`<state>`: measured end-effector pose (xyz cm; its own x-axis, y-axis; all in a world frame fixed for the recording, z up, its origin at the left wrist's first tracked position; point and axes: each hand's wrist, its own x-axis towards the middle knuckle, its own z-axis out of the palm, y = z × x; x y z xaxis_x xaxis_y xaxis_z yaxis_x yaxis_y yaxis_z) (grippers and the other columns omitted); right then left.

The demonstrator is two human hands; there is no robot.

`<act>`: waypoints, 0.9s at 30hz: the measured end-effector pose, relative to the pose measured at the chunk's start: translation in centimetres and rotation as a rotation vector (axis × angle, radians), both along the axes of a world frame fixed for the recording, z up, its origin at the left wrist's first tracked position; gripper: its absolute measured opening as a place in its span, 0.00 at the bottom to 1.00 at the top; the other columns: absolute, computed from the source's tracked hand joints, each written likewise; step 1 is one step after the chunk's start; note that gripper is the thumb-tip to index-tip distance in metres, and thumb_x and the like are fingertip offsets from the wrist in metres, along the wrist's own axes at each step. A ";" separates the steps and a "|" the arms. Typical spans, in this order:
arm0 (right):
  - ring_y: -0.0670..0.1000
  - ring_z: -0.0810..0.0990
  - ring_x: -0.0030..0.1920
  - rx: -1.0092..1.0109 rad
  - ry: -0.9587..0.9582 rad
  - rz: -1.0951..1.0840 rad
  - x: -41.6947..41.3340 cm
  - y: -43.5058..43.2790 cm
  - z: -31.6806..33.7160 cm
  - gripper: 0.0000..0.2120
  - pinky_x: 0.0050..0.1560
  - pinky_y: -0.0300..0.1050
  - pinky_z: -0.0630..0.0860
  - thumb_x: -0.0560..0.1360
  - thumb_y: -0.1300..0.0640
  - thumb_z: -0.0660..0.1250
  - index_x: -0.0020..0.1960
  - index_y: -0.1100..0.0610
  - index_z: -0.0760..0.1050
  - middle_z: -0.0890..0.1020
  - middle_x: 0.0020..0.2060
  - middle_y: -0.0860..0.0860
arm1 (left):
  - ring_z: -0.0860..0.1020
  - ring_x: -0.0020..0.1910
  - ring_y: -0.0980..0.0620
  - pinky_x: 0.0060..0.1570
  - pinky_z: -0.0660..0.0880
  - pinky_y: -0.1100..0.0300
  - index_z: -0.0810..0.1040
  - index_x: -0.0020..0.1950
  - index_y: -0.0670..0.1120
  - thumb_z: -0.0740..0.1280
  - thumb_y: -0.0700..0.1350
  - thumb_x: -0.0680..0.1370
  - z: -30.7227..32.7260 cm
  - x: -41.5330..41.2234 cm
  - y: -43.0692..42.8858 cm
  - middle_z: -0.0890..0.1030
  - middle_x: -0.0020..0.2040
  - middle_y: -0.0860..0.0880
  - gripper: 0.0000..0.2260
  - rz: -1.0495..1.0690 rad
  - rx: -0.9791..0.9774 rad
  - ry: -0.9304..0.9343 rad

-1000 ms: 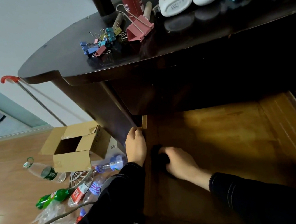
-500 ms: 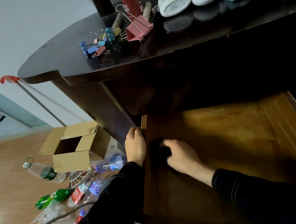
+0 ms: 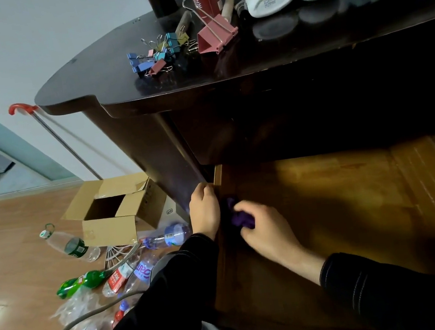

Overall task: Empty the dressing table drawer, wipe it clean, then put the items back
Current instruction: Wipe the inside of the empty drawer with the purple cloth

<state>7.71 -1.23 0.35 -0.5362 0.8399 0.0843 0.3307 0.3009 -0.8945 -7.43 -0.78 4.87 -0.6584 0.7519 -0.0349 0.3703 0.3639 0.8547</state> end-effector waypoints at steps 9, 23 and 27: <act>0.46 0.84 0.48 -0.049 -0.109 -0.036 1.1 0.9 -0.1 0.22 0.44 0.43 0.83 0.75 0.62 0.69 0.65 0.44 0.76 0.83 0.53 0.41 | 0.76 0.51 0.49 0.53 0.70 0.53 0.76 0.50 0.50 0.56 0.46 0.84 -0.5 0.1 -1.6 0.80 0.48 0.49 0.10 -0.093 -0.036 0.037; 0.45 0.79 0.58 0.113 0.032 -0.096 1.0 -0.2 -0.1 0.24 0.51 0.35 0.78 0.75 0.59 0.71 0.69 0.45 0.72 0.80 0.62 0.44 | 0.77 0.45 0.64 0.44 0.70 0.69 0.77 0.51 0.51 0.57 0.50 0.85 -1.1 0.3 -3.7 0.81 0.48 0.53 0.11 -0.128 0.013 -0.020; 0.49 0.79 0.63 0.046 -0.138 0.152 0.4 -1.4 -0.6 0.27 0.59 0.42 0.79 0.76 0.63 0.69 0.72 0.48 0.69 0.79 0.65 0.46 | 0.77 0.44 0.55 0.48 0.72 0.60 0.77 0.50 0.45 0.57 0.49 0.85 -1.0 0.4 -3.5 0.80 0.46 0.46 0.13 -0.113 0.029 0.013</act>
<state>8.12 -2.68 -0.29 -0.6653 0.7457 0.0372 0.3971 0.3956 -0.8281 -7.05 -4.33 3.91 -0.5697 0.8219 -0.0039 0.4185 0.2942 0.8592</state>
